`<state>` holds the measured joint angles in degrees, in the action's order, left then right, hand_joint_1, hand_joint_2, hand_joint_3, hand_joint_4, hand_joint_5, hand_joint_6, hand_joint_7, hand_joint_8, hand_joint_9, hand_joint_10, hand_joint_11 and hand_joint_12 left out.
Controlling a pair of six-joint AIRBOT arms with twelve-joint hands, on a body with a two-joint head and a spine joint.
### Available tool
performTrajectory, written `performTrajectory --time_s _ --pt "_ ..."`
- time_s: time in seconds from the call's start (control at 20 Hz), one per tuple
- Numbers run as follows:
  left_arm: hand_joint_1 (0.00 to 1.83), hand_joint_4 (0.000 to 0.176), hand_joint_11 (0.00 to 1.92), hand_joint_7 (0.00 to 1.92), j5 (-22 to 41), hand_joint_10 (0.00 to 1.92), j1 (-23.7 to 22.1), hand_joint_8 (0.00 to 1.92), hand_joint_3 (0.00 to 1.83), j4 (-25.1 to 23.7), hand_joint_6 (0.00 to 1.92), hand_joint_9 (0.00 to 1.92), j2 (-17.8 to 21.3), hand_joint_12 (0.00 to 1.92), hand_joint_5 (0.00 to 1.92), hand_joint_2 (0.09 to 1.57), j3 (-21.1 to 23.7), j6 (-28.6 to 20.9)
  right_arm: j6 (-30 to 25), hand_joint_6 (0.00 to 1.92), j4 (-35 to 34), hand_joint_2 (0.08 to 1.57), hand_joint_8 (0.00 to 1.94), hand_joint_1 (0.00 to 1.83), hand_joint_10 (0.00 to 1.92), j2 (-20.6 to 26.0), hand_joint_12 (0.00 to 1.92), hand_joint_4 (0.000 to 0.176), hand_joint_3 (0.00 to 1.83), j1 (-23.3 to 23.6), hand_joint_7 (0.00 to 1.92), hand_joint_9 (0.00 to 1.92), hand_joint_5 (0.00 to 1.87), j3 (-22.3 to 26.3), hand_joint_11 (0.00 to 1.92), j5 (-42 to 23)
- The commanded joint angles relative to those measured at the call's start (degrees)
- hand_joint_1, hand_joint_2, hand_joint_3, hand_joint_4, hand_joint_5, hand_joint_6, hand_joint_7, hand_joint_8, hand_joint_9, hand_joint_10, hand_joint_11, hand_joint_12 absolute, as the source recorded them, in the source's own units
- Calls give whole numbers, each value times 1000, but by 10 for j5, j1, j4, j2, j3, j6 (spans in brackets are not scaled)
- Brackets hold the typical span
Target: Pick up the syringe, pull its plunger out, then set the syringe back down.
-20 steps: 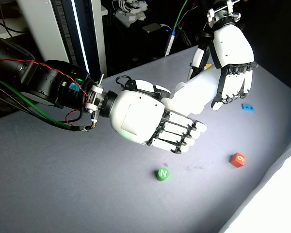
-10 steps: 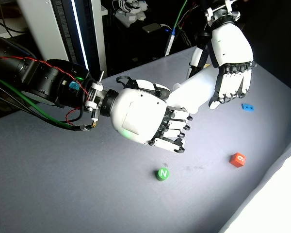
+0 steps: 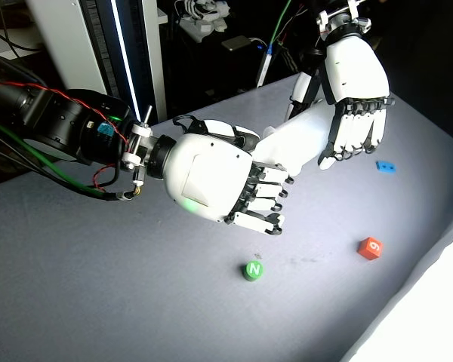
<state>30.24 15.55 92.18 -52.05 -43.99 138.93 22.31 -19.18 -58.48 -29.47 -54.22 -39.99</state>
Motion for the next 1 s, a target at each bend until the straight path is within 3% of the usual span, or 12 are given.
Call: performTrajectory --time_s 0.0,0.2,0.25,0.3,0.35,0.45,0.55,0.6,0.65,0.75,0.9,0.95 --pt "1289 0 495 1043 32 1016 -14 1130 0 -28 348 947 1 1362 1230 1062 -2 -10 -7 836 11 1114 1131 1250 850 8 1086 0 0 2 1018 853 968 4 131 -50" --pt "1285 0 503 1046 32 1007 -15 1125 1 -22 340 944 1 1378 1231 1060 -2 -10 -8 863 11 1121 1138 1240 893 24 1223 0 0 -1 1001 767 961 7 254 -45" --pt "1362 0 448 1021 32 1195 -15 1077 0 -21 542 891 1 1409 1118 1087 -2 -10 -8 894 11 1131 1180 1230 897 30 1298 0 2 -3 966 735 949 7 311 -42" --pt "1376 0 439 1004 32 1251 -15 1087 2 -20 619 869 1 1415 1077 1097 -2 -10 -8 901 11 1134 1190 1227 899 35 1317 0 2 -4 959 726 946 8 325 -40" --pt "1298 0 461 1014 32 1111 -15 1146 0 -20 478 893 1 1430 1171 1077 -2 -10 -8 844 11 1124 1171 1235 902 39 1343 0 0 -5 973 741 979 8 342 -39" --pt "1278 0 448 1033 32 1023 -15 1135 2 -20 487 918 1 1426 1163 1072 -2 -10 -9 847 11 1125 1184 1234 897 46 1352 0 1 -5 964 741 977 8 335 -38" --pt "1286 0 493 1073 33 944 -15 1074 0 -18 343 979 1 1388 1241 1051 -1 -10 -9 889 11 1135 1204 1224 909 50 1369 0 1 -6 944 737 959 8 342 -36" --pt "1360 0 457 1007 34 1223 -15 1088 0 -17 526 893 1 1411 1107 1097 -1 -10 -8 935 11 1144 1217 1221 930 52 1402 0 2 -6 939 722 927 8 313 -33" --pt "1295 0 489 1007 35 1115 -15 1179 0 -16 449 923 1 1392 1163 1084 -1 -10 -8 886 11 1130 1167 1228 934 54 1390 0 0 -6 967 744 964 8 335 -30" --pt "1282 0 500 1026 36 1031 -16 1163 0 -15 398 945 1 1369 1198 1071 -1 -10 -8 921 11 1140 1213 1221 925 58 1359 0 2 -7 937 728 941 8 322 -28" --pt "1282 0 509 1018 36 1036 -17 1185 0 -14 331 937 1 1351 1223 1070 -2 -10 -8 891 11 1137 1205 1223 902 67 1367 0 0 -7 943 727 956 8 324 -23" --pt "1286 0 493 1064 36 1015 -17 1096 0 -14 366 955 1 1381 1222 1057 -3 -10 -8 905 11 1137 1197 1220 896 70 1375 0 0 -7 941 726 954 8 311 -21"
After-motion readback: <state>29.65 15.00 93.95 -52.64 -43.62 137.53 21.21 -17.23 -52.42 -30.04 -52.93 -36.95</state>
